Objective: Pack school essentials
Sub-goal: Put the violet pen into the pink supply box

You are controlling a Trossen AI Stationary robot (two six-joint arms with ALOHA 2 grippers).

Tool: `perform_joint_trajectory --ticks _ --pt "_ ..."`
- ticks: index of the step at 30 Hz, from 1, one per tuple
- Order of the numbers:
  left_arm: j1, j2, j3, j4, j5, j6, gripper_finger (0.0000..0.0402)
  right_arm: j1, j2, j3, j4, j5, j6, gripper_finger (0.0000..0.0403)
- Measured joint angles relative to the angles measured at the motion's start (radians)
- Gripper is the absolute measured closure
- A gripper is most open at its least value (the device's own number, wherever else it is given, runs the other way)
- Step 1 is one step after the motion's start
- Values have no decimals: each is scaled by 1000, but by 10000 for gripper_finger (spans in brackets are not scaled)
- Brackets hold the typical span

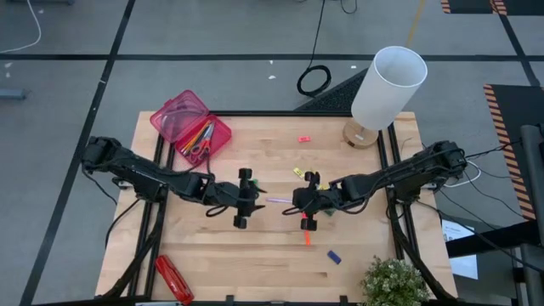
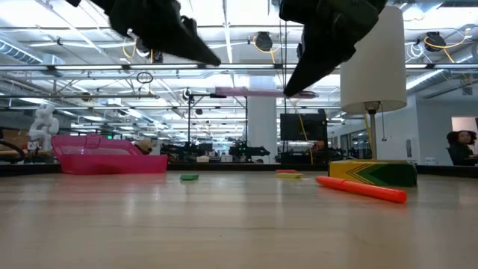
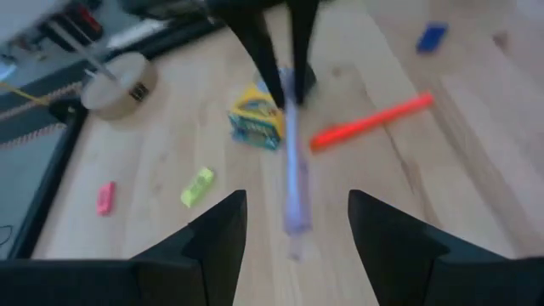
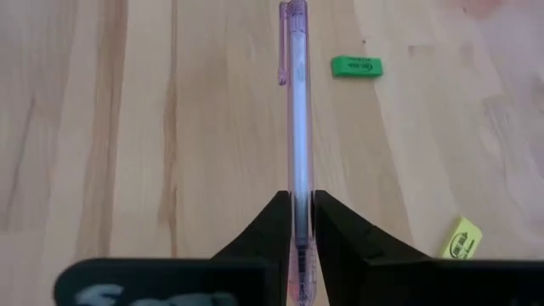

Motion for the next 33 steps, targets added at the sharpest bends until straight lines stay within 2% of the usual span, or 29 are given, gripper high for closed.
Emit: perform_joint_trajectory --ticks 6,14,21,28,33 --pt "-7 90 -1 105 2 67 192 0 0 0 -11 0 56 367" --pt "-6 125 0 172 -54 167 192 0 1 -1 3 0 93 367" --pt "-12 124 0 143 -42 178 192 0 1 -1 39 0 102 367" --pt "-11 124 0 136 -72 175 194 0 1 -1 71 0 102 367" --pt "-9 124 0 146 -72 175 227 0 1 -1 73 0 102 367"
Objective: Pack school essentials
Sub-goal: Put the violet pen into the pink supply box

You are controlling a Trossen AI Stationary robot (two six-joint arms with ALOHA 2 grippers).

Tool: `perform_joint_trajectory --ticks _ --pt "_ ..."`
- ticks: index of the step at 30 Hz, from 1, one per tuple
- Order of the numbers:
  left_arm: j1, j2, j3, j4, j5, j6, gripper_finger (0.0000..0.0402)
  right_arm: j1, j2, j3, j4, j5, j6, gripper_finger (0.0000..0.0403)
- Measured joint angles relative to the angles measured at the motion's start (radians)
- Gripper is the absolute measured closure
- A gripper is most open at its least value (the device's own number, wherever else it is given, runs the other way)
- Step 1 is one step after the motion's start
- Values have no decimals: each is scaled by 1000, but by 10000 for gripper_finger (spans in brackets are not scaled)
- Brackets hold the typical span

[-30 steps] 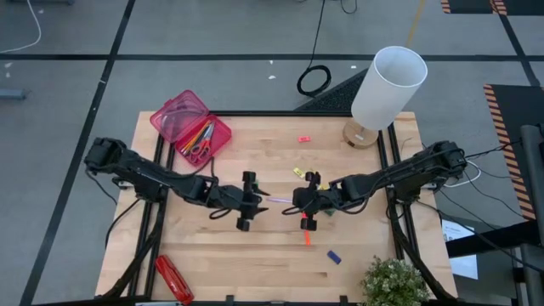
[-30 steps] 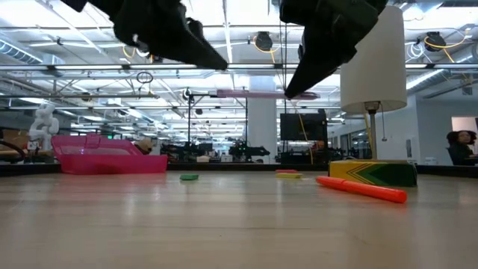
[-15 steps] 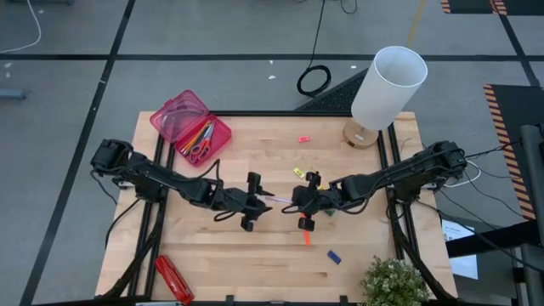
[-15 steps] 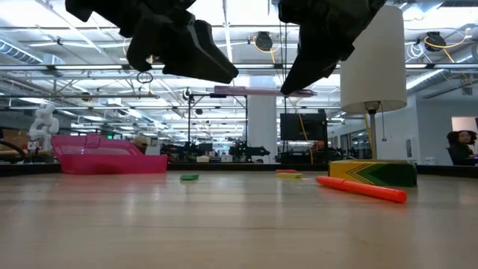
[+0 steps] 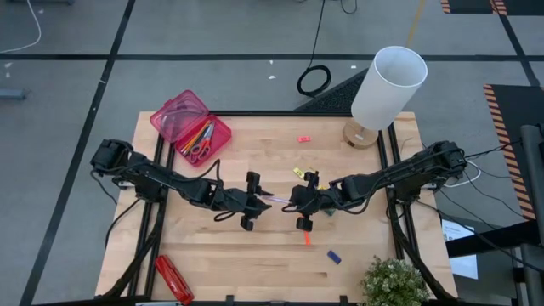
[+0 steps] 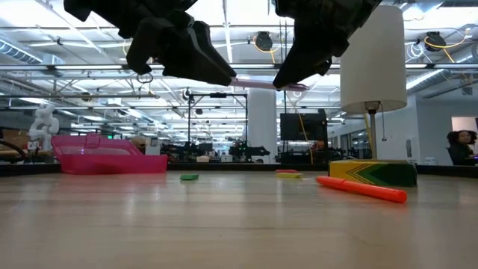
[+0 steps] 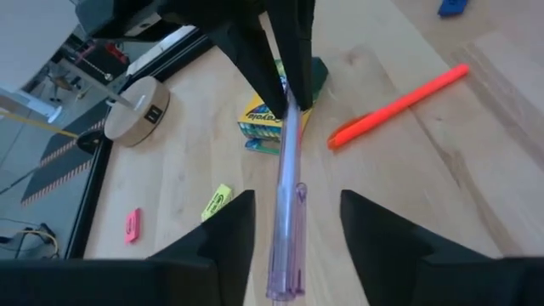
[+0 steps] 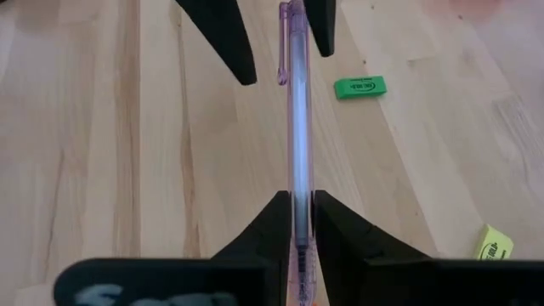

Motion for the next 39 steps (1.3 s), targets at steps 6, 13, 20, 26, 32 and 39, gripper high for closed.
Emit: perform_joint_trajectory --ticks 6,13,20,26,32,39 --pt "5 0 0 -11 0 2 293 0 0 0 0 0 0 367" --pt "4 0 0 -32 -28 12 318 0 0 0 0 -1 0 367" --pt "4 0 0 -33 -52 11 283 0 0 0 2 0 0 367" --pt "4 0 0 -33 -52 12 298 0 0 0 3 0 0 367" --pt "4 0 0 -32 -30 48 356 0 0 0 3 -2 0 367" --pt "4 0 0 -31 -28 44 344 7 0 0 3 1 0 358"
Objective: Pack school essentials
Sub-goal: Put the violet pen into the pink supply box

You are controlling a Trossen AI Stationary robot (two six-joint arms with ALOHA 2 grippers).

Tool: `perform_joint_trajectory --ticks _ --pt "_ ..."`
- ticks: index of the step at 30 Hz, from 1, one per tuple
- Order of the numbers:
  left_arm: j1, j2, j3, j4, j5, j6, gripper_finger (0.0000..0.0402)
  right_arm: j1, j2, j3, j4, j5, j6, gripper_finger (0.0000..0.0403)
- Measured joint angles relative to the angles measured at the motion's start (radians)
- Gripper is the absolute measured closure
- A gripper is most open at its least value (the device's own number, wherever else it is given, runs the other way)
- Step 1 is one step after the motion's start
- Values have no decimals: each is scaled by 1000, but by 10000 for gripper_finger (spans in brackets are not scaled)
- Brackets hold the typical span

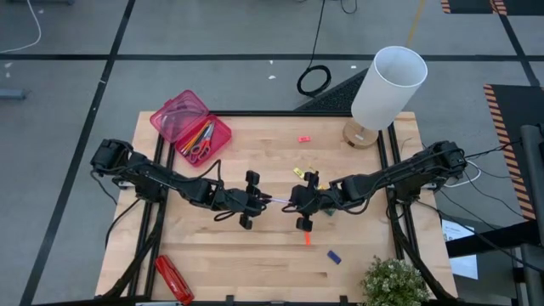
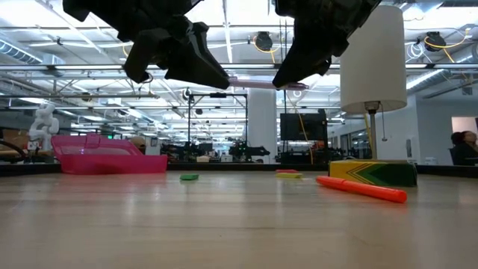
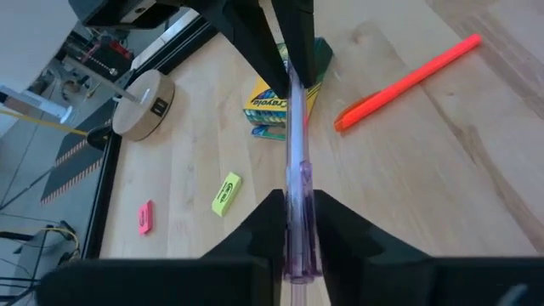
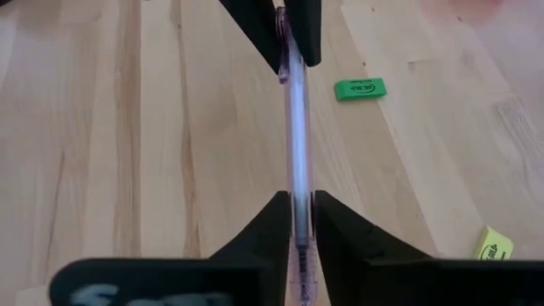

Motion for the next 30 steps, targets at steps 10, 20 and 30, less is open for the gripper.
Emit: perform_joint_trajectory --ticks 10,20,30 --pt "0 -1 0 -7 1 -3 361 11 0 0 0 30 -20 225" --pt "1 -2 0 -57 -25 -22 339 35 -105 0 -43 32 -38 157" --pt "35 -40 0 -237 -135 -124 367 120 -266 0 -173 102 -15 164"
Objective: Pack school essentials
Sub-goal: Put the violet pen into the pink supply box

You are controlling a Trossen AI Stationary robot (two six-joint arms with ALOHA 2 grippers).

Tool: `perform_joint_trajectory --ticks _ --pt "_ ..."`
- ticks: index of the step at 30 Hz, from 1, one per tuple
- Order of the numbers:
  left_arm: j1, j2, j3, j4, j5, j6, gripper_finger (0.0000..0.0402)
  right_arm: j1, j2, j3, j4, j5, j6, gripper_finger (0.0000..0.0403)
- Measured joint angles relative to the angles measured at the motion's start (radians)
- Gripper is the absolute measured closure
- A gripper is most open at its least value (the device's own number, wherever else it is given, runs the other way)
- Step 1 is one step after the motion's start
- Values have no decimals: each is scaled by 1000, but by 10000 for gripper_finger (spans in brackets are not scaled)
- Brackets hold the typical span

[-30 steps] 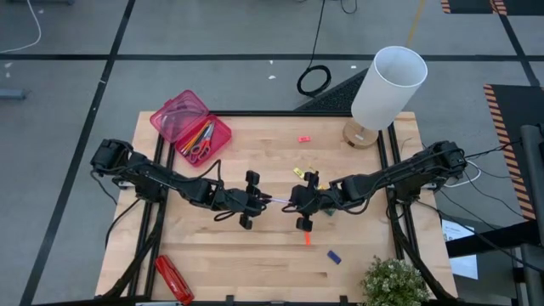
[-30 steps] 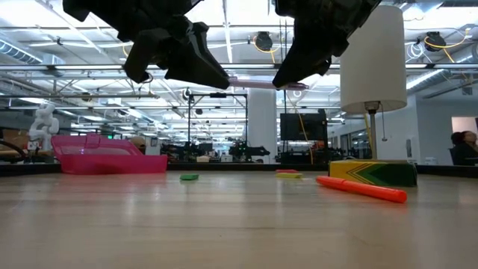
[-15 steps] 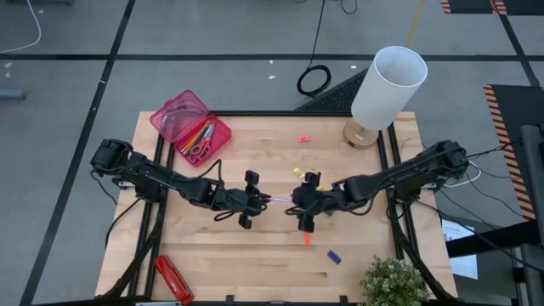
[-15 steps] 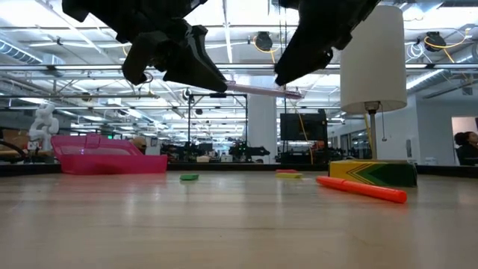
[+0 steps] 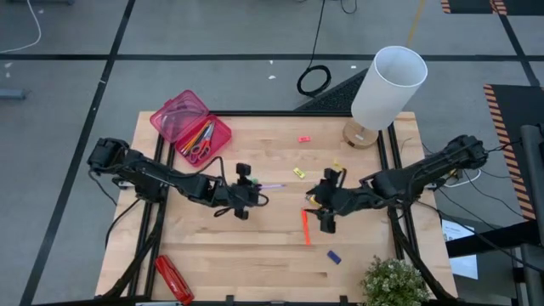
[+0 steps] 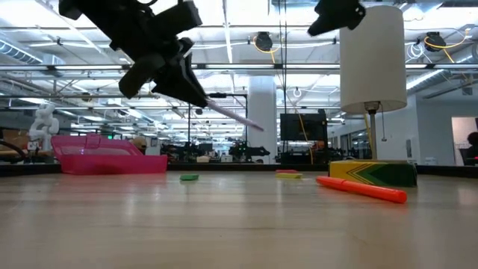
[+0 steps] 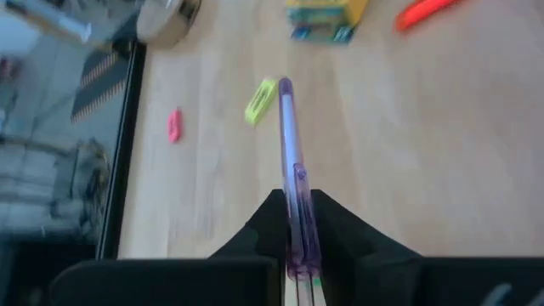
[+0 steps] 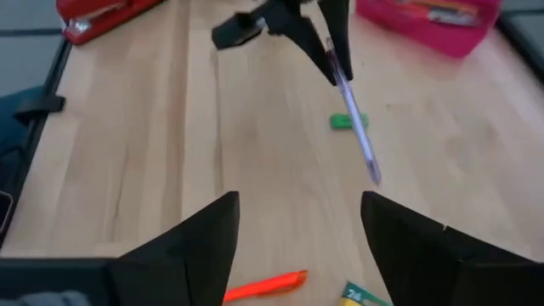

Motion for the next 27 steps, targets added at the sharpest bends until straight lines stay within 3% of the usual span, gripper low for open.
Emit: perform_joint_trajectory --ticks 6,15,27 --pt "40 -104 -1 -164 -66 -87 351 50 -49 0 -36 116 -2 165" --pt "160 -325 -1 -394 -80 -186 366 73 -56 0 -36 117 -12 165" --pt "475 -540 0 -632 -60 -297 364 74 -56 0 -29 113 -12 165"
